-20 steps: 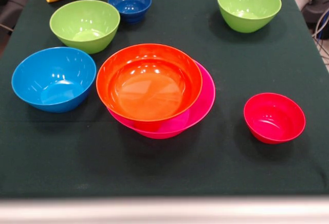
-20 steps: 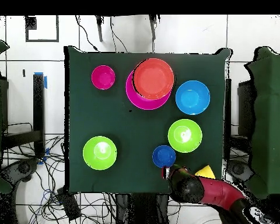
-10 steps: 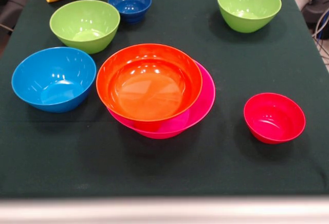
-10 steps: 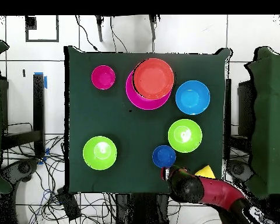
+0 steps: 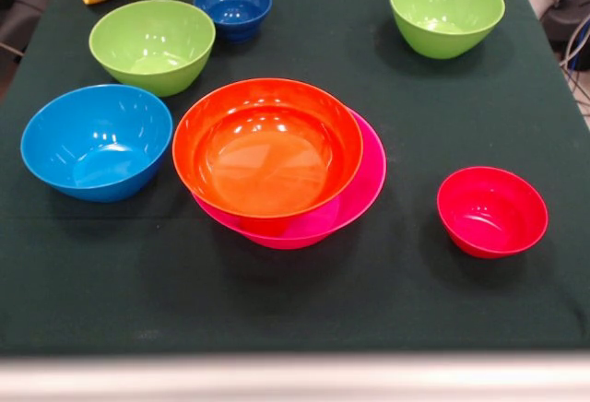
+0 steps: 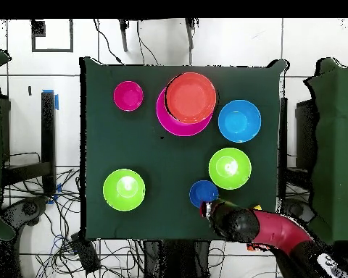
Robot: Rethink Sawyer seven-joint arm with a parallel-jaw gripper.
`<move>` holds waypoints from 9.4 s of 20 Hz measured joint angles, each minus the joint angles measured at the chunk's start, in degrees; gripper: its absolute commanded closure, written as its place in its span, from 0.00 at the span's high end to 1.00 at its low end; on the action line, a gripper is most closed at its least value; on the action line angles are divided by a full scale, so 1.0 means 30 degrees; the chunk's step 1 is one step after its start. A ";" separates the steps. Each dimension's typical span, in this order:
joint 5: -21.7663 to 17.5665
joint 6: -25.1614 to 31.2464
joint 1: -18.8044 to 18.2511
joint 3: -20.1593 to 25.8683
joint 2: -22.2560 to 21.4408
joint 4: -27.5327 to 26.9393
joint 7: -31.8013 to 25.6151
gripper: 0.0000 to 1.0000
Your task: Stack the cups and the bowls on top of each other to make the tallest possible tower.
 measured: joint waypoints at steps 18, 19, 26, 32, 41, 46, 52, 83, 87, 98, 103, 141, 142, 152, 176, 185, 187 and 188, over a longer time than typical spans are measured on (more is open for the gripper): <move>0.1101 0.8351 -0.2776 0.5778 0.4038 -0.6422 0.0000 1.00; 0.1089 0.8454 -0.2766 0.5970 0.4213 -0.6706 0.0000 1.00; 0.0960 0.8602 -0.2303 0.6609 0.5036 -0.8241 0.0000 1.00; -0.0004 0.8366 -0.1341 0.6562 0.5321 -0.8951 0.0000 0.00; -0.1826 0.6997 0.0450 0.6307 0.5279 -0.9226 0.0000 0.00; -0.1906 0.6908 0.0977 0.6218 0.5029 -0.9216 0.0000 0.00; -0.1886 0.7855 0.2614 0.5643 0.2688 -0.9205 0.0000 0.00; -0.1129 0.9416 0.7384 0.1936 -0.1179 -0.9666 0.0000 1.00; -0.1125 0.8058 0.7384 0.1364 -0.1034 -0.9451 0.0000 1.00; -0.1117 0.4238 0.7380 -0.0096 0.0487 -0.8929 0.0000 1.00; -0.1046 0.3627 0.7378 -0.0470 0.1513 -0.8775 0.0000 1.00; 0.0324 0.1566 0.9342 -0.3705 0.4873 -0.8736 0.0004 0.00; 0.0333 0.1558 0.9387 -0.3759 0.4862 -0.8750 0.0004 0.00; 0.0610 0.1446 0.9561 -0.4380 0.4513 -0.9365 0.0004 0.00; 0.1192 0.6732 1.0697 -0.4824 0.2644 -1.0146 0.0004 0.00; 0.1183 0.9191 1.1837 -0.4883 0.1448 -1.0665 0.0004 0.00; 0.1181 0.9298 1.2036 -0.4935 0.1368 -1.0925 0.0004 0.00; 0.1176 0.9313 1.2116 -0.4963 0.1338 -1.1060 0.0004 0.00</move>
